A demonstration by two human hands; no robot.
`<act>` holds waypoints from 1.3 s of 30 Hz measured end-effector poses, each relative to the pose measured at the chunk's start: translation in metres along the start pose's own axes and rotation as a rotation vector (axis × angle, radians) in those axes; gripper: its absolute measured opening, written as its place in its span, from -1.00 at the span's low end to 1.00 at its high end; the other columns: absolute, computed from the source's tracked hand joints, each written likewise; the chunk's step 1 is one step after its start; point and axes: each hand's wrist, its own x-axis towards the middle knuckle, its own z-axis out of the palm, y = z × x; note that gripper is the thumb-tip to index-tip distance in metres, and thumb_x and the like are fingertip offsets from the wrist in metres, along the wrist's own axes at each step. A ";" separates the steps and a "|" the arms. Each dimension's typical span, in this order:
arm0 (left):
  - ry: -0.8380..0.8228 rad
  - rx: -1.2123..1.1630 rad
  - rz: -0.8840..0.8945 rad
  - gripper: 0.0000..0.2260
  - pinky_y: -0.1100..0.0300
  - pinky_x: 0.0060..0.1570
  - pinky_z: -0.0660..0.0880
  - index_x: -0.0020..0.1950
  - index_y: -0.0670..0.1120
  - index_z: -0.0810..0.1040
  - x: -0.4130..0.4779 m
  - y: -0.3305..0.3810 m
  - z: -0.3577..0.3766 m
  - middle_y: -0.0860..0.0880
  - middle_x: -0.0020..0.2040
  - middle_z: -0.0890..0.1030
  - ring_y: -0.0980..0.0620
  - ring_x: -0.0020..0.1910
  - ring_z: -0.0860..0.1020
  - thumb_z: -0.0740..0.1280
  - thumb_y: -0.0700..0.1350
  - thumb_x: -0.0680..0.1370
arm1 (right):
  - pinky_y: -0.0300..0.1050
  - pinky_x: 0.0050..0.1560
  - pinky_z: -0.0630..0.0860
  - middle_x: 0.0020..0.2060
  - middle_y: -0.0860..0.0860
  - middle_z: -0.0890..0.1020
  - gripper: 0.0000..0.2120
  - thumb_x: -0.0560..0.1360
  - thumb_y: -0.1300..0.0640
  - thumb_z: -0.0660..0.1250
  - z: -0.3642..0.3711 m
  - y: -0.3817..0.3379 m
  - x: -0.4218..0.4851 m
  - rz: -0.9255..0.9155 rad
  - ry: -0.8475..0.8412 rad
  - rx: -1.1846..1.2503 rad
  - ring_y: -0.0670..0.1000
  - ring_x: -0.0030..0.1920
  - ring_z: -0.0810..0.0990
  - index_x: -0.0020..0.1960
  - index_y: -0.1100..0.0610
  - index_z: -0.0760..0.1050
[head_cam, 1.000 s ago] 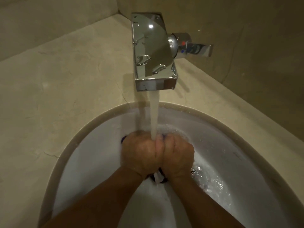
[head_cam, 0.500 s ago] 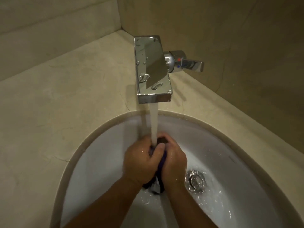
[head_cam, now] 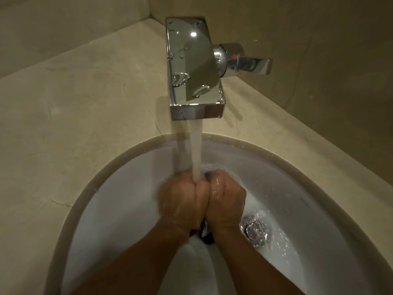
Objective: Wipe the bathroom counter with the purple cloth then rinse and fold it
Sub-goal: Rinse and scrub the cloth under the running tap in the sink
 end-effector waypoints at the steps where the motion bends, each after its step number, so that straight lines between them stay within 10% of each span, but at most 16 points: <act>1: -0.021 -0.028 -0.021 -0.69 0.11 -0.25 0.55 -0.37 0.02 0.48 0.002 0.001 0.000 0.01 -0.41 0.56 -0.04 -0.34 0.58 0.10 0.14 0.43 | -0.10 -0.33 0.42 -0.41 -0.08 0.59 -0.73 0.50 0.03 0.19 -0.001 -0.001 0.001 0.014 -0.002 -0.007 -0.06 -0.35 0.55 -0.34 -0.13 0.52; 6: -0.011 0.022 -0.020 -0.68 0.30 -0.36 0.39 -0.43 0.13 0.35 0.003 0.002 0.002 0.14 -0.46 0.44 0.10 -0.42 0.48 0.14 0.13 0.53 | -0.14 -0.33 0.38 -0.41 -0.07 0.60 -0.71 0.49 0.02 0.16 0.000 -0.001 0.004 0.029 -0.006 0.004 -0.05 -0.34 0.55 -0.29 -0.08 0.61; 11: -0.132 0.062 -0.063 -0.60 0.06 -0.27 0.56 -0.43 0.03 0.41 0.005 0.017 -0.013 -0.01 -0.45 0.53 -0.11 -0.35 0.60 0.17 0.09 0.60 | -0.18 -0.35 0.30 -0.52 -0.13 0.50 -0.67 0.48 -0.01 0.15 -0.006 -0.017 0.001 0.107 -0.039 0.080 -0.17 -0.44 0.44 -0.44 -0.05 0.43; 15: -0.015 0.079 0.415 -0.57 -0.04 -0.08 0.52 -0.18 -0.13 0.63 0.017 0.026 -0.045 -0.12 -0.20 0.64 -0.14 -0.16 0.60 0.09 0.09 0.57 | -0.15 -0.16 0.47 -0.23 -0.07 0.61 -0.75 0.58 0.02 0.15 -0.027 -0.057 0.003 -0.230 0.025 0.255 -0.07 -0.18 0.57 -0.10 0.10 0.55; 19: -0.107 0.477 0.842 -0.77 -0.04 0.03 0.37 -0.04 -0.07 0.62 0.025 0.007 -0.069 -0.08 -0.01 0.59 -0.12 -0.03 0.50 0.28 0.02 0.46 | 0.12 0.20 0.47 0.25 0.02 0.53 -0.58 0.53 0.07 0.17 -0.045 -0.024 -0.003 -0.472 -0.255 -0.065 0.06 0.22 0.51 0.36 0.11 0.41; 28: -0.104 0.169 0.504 -0.73 0.14 0.02 0.48 0.10 -0.06 0.60 -0.011 -0.025 -0.018 0.03 -0.15 0.64 0.09 -0.17 0.57 0.15 0.02 0.62 | 0.03 0.22 0.45 0.18 -0.08 0.58 -0.53 0.60 -0.05 0.00 -0.020 0.000 -0.034 -0.185 -0.102 -0.039 -0.10 0.17 0.51 0.32 0.08 0.53; 39: 0.175 0.328 0.348 -0.37 0.11 -0.23 0.46 -0.33 -0.07 0.57 -0.003 -0.014 0.004 -0.02 -0.43 0.54 -0.07 -0.44 0.50 -0.10 0.18 0.68 | 0.09 -0.08 0.43 -0.30 -0.13 0.50 -0.69 0.59 0.02 0.05 -0.004 0.009 -0.007 -0.248 0.073 -0.138 0.05 -0.24 0.45 -0.25 0.01 0.45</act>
